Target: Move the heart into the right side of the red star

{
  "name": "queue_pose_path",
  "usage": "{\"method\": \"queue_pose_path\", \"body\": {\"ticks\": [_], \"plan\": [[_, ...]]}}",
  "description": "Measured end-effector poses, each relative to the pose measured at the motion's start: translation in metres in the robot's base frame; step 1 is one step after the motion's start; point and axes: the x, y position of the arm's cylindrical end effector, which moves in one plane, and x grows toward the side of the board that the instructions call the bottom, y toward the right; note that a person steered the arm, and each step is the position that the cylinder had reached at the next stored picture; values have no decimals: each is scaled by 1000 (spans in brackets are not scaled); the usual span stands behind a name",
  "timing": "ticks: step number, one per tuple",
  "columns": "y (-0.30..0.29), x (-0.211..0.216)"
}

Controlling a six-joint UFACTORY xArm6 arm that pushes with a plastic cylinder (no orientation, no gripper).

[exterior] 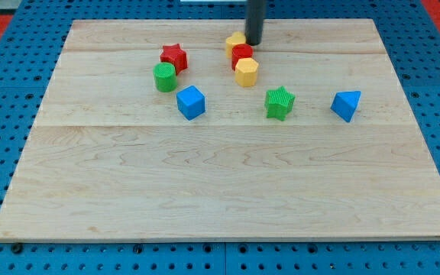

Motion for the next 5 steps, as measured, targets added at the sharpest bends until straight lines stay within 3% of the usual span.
{"method": "queue_pose_path", "body": {"ticks": [1, 3, 5], "plan": [[-40, 29], [-28, 7], [-53, 29]]}}
